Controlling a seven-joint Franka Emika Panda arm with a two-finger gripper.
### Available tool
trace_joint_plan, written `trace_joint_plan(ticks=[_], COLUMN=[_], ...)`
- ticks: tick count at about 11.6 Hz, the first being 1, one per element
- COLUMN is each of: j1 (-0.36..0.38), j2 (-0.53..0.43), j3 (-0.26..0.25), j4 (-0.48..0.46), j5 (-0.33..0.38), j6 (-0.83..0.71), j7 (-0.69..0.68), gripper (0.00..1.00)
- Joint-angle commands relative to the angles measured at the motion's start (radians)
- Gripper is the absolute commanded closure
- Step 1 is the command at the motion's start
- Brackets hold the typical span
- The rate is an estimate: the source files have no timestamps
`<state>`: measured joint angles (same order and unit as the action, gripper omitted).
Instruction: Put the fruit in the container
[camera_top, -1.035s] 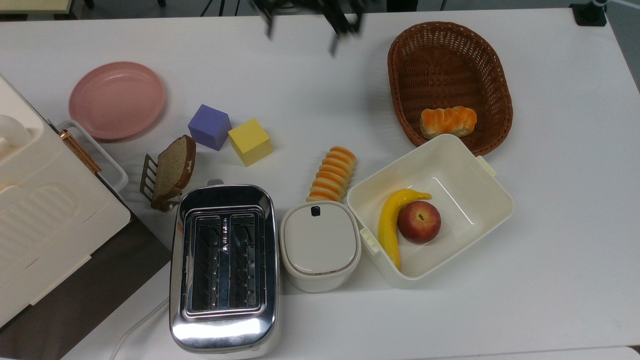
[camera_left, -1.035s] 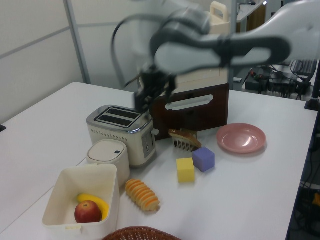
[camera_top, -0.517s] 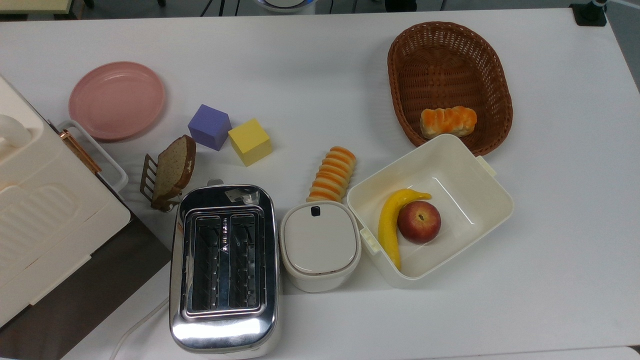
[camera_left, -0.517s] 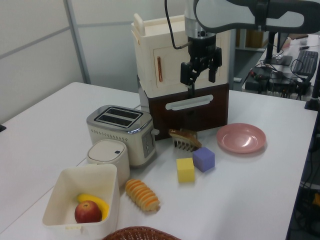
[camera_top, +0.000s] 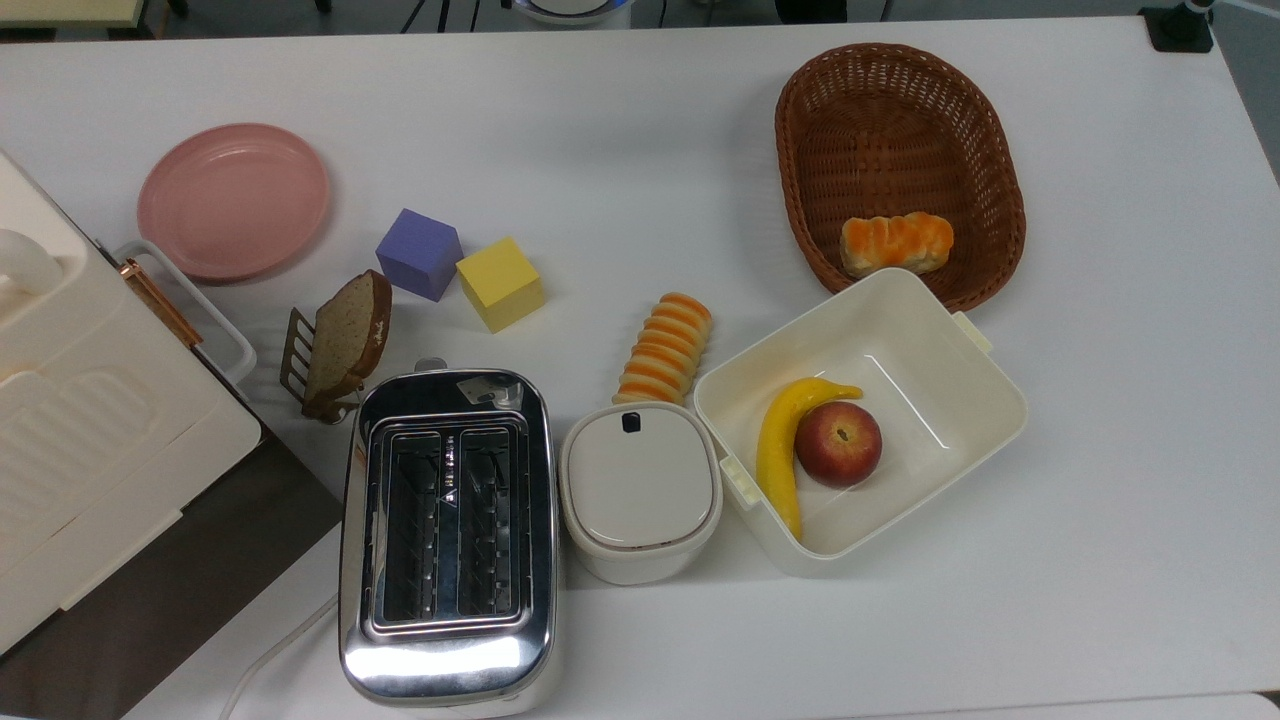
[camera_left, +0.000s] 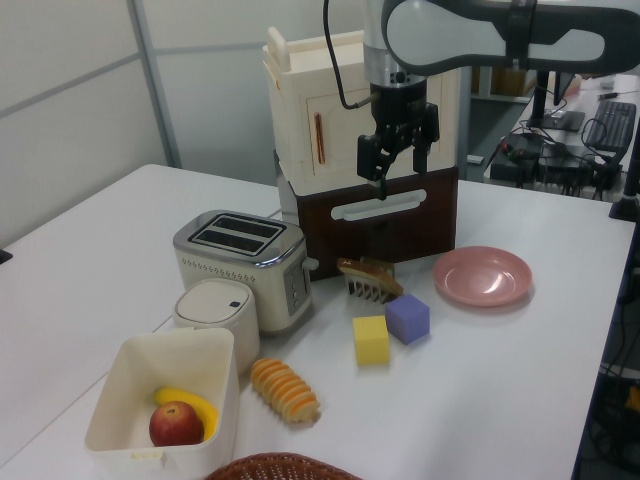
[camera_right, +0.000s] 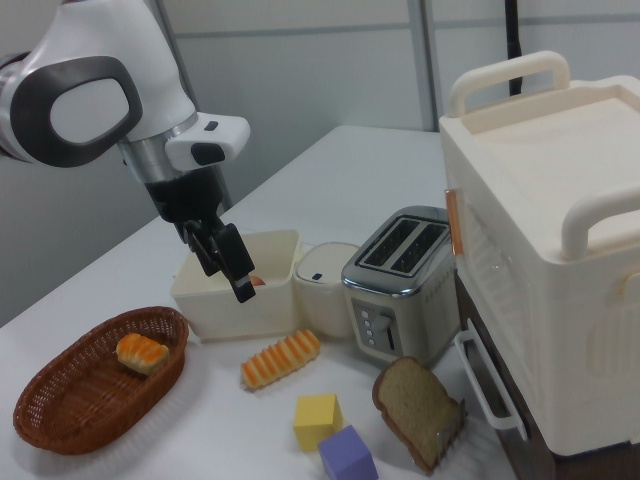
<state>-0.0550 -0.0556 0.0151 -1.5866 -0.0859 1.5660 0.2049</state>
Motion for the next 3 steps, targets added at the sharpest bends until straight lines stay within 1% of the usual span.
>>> trace_joint_plan(ticks=[1,3], j1=[0.023,0.023], j2=[-0.006,-0.007], j3=[-0.023,-0.023], j4=[-0.023,-0.021], j5=[0.021,0.021], j6=[0.031,0.029], j7=[-0.010,-0.013], gripper=[0.00,0.00])
